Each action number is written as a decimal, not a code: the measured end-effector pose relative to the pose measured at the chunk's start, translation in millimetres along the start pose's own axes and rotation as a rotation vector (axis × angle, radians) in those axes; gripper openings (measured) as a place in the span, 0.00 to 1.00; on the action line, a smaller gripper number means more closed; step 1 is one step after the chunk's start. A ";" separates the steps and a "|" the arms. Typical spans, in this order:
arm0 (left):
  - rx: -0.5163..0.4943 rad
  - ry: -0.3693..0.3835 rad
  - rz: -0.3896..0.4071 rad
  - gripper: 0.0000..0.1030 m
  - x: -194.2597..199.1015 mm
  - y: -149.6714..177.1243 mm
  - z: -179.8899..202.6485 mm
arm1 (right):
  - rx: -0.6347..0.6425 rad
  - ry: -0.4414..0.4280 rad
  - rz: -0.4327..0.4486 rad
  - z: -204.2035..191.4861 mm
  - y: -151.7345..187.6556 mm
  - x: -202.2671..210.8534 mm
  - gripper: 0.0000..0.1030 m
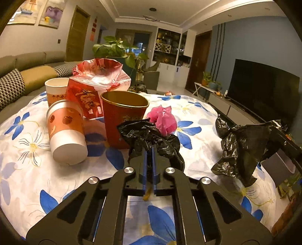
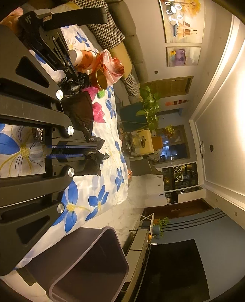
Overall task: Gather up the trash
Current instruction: 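Grasp black plastic bags with the left tool while the right tool grasps another, then carry both black bags over the grey bin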
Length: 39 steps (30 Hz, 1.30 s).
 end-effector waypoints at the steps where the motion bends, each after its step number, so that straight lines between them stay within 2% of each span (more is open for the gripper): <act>1: -0.002 -0.002 0.002 0.01 1.0 0.4 0.2 | 0.001 0.000 0.001 0.5 -0.5 2.1 0.05; 4: -0.001 0.006 0.023 0.01 10.6 0.6 1.1 | 0.001 0.000 0.007 2.0 -2.2 7.9 0.05; 15: -0.009 0.038 0.180 0.01 82.2 -16.3 13.8 | -0.008 0.000 0.055 7.1 -12.5 30.9 0.05; 19: -0.018 0.047 0.204 0.01 94.2 -23.6 22.1 | -0.003 0.004 0.072 7.8 -16.2 40.0 0.05; 30: -0.065 0.107 0.234 0.01 106.3 -37.6 58.2 | 0.002 0.028 0.120 22.9 -28.8 61.4 0.05; 39: -0.120 0.184 0.243 0.01 98.3 -46.4 103.4 | 0.009 0.096 0.169 50.4 -43.1 78.9 0.05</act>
Point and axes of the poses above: each gripper's, at about its wrist camera, not at the fingertips, and x roughly against the way its jaws point, z to its right, y to its underside, the point moved 1 cm from there along -x, roughly the way its jaws point, and after that the axes turned 2 degrees about -z, right-handed, at the moved point
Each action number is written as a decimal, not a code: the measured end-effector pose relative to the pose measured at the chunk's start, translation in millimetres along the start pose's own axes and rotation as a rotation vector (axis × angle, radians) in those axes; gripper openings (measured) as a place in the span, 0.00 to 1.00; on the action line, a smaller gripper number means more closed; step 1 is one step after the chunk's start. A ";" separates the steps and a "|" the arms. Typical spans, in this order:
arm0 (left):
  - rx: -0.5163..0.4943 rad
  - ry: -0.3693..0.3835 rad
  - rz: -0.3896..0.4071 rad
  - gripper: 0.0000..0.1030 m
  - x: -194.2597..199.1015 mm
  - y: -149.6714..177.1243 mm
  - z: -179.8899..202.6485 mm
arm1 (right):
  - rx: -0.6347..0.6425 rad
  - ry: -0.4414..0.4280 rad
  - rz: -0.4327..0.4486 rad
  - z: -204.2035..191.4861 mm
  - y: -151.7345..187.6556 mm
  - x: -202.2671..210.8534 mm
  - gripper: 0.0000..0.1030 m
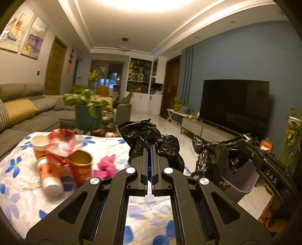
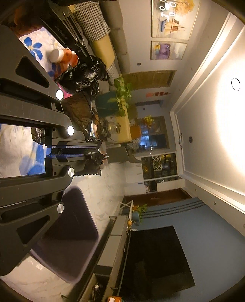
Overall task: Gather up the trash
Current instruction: 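Carry both black bags over the grey bin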
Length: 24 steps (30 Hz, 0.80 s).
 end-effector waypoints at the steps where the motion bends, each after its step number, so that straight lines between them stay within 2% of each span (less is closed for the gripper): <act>1: -0.005 0.010 0.001 0.01 -2.4 -1.2 5.0 | 0.000 0.014 0.006 5.6 -1.9 1.7 0.05; 18: -0.051 0.224 -0.004 0.01 -66.2 -15.5 107.2 | -0.032 0.297 0.064 110.5 -15.4 9.1 0.05; 24: -0.072 0.265 -0.015 0.01 -89.1 -10.7 127.5 | -0.037 0.342 0.065 128.6 -10.9 5.9 0.05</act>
Point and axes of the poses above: each gripper's, at about its wrist camera, not at the fingertips, and x roughly against the way its jaws point, z to its right, y to its underside, the point moved 1 cm from there along -x, roughly the way its jaws point, and after that the axes turned 2 degrees about -z, right-handed, at the moved point
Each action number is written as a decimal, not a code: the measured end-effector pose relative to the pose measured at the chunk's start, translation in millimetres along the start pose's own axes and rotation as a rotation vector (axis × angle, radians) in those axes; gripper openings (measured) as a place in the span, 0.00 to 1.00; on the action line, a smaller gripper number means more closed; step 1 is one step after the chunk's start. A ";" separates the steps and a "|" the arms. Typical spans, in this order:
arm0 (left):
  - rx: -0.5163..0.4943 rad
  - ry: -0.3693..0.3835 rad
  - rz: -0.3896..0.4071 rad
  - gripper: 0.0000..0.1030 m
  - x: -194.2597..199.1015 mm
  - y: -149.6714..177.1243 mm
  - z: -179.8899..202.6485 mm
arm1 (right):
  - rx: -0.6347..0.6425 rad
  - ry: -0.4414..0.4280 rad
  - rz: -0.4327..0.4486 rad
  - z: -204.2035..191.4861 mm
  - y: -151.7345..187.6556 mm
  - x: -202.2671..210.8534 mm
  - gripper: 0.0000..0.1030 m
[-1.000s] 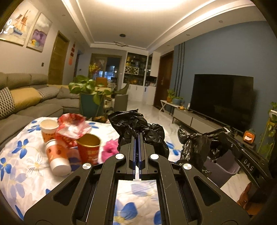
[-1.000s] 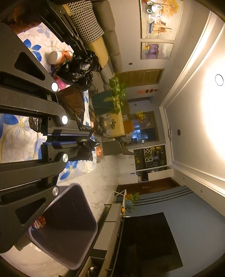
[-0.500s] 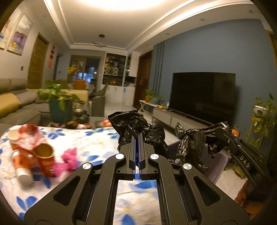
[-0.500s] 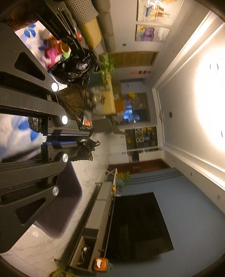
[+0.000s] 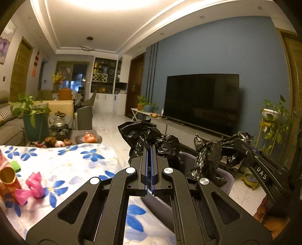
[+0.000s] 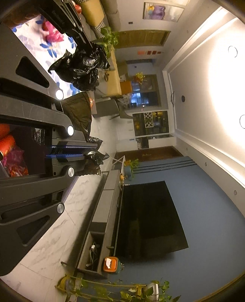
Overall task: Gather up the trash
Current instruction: 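Carry both black bags over the grey bin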
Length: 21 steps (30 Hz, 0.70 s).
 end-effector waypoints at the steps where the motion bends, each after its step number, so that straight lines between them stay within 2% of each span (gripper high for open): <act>1: 0.000 0.003 -0.003 0.01 -3.9 0.2 1.5 | -0.001 0.003 -0.001 1.7 0.9 0.9 0.05; 11: 0.017 0.059 -0.047 0.01 -44.5 7.5 10.0 | -0.007 0.028 -0.005 12.7 2.3 -10.6 0.05; 21: 0.020 0.101 -0.071 0.01 -65.0 13.4 15.3 | -0.002 0.050 -0.002 7.2 4.1 -14.7 0.05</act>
Point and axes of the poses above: each gripper's, at about its wrist camera, not at the fingertips, and x roughly against the way its jaws point, z to its right, y to its underside, the point moved 1 cm from there along -x, roughly the way its jaws point, and after that the axes turned 2 degrees about -z, right-handed, at the moved point
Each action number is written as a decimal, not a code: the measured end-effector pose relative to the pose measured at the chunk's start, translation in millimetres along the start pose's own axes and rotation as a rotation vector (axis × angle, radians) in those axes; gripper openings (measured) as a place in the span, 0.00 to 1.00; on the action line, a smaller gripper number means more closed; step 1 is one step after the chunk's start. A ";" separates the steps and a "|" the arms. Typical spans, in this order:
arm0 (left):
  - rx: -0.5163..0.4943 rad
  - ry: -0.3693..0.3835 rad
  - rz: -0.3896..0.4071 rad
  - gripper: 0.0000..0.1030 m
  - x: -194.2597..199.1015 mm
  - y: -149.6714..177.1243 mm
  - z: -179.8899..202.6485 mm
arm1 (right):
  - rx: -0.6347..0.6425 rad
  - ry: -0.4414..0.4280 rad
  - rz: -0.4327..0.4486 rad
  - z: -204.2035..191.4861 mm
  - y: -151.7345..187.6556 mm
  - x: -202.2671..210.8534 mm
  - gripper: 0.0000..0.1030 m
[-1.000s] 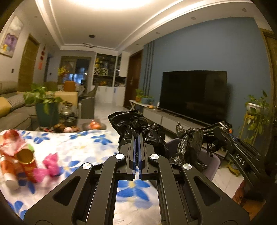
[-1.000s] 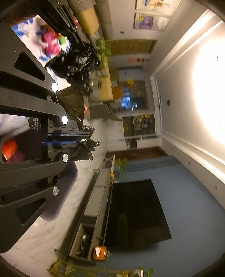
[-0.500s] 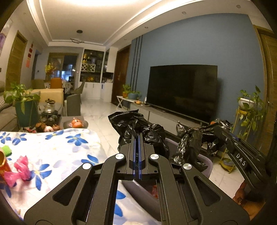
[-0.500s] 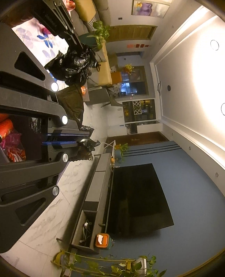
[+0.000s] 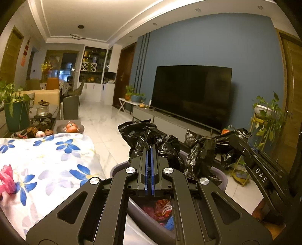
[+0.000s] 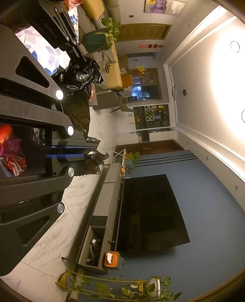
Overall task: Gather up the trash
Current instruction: 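Carry both black bags over the grey bin, then open both tools to drop the black bags into the bin, then move both open tools back toward the cups and can on the table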
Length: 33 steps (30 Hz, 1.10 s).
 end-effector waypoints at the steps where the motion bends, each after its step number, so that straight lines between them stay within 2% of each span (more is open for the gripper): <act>1: -0.004 0.003 -0.002 0.01 -2.3 0.0 2.6 | -0.002 0.001 -0.001 -0.9 0.0 0.1 0.05; 9: 0.001 0.031 -0.028 0.03 -17.0 4.4 8.0 | -0.004 -0.004 -0.009 -1.3 2.4 -6.9 0.06; 11: 0.005 0.051 -0.045 0.08 -20.7 5.9 7.1 | -0.004 -0.013 -0.014 -2.6 4.7 -8.6 0.17; 12: 0.002 0.050 -0.055 0.18 -23.3 7.2 7.0 | -0.005 -0.010 -0.014 -2.7 4.8 -9.0 0.25; 13: -0.002 0.049 -0.057 0.34 -23.8 8.0 7.5 | -0.008 -0.005 -0.012 -2.2 5.5 -9.1 0.30; 14: -0.005 0.047 -0.050 0.43 -23.2 9.3 7.4 | -0.013 -0.003 -0.012 -1.7 5.6 -8.8 0.30; 15: -0.003 0.042 -0.037 0.56 -21.5 10.2 6.7 | -0.016 -0.002 -0.013 -0.5 5.2 -8.9 0.31; 16: 0.002 0.033 -0.025 0.63 -19.5 11.0 5.1 | -0.018 0.001 -0.012 -0.3 5.4 -7.9 0.31; 18: 0.019 0.021 -0.016 0.67 -16.0 11.1 0.3 | -0.015 0.004 -0.012 -2.1 5.5 -5.4 0.33; 21: 0.037 -0.005 -0.001 0.74 -8.6 10.4 -5.1 | -0.009 0.007 -0.005 -4.1 6.2 -2.0 0.44; 25: 0.028 -0.048 0.022 0.80 4.3 10.5 -7.4 | -0.009 0.001 -0.006 -7.1 4.9 1.7 0.48; 29: 0.016 -0.092 0.031 0.83 17.9 12.1 -8.8 | -0.016 -0.004 -0.008 -9.4 4.0 6.4 0.53; 33: 0.035 -0.122 0.026 0.89 36.5 19.8 -18.3 | -0.008 -0.013 -0.005 -14.3 4.5 14.6 0.65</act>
Point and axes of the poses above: each gripper's, at about its wrist camera, not at the fingertips, and x roughly against the way its jaws point, z to its right, y to its underside, the point moved 1 cm from there along -x, roughly the way its jaws point, and after that the axes turned 2 degrees about -z, right-handed, at the moved point
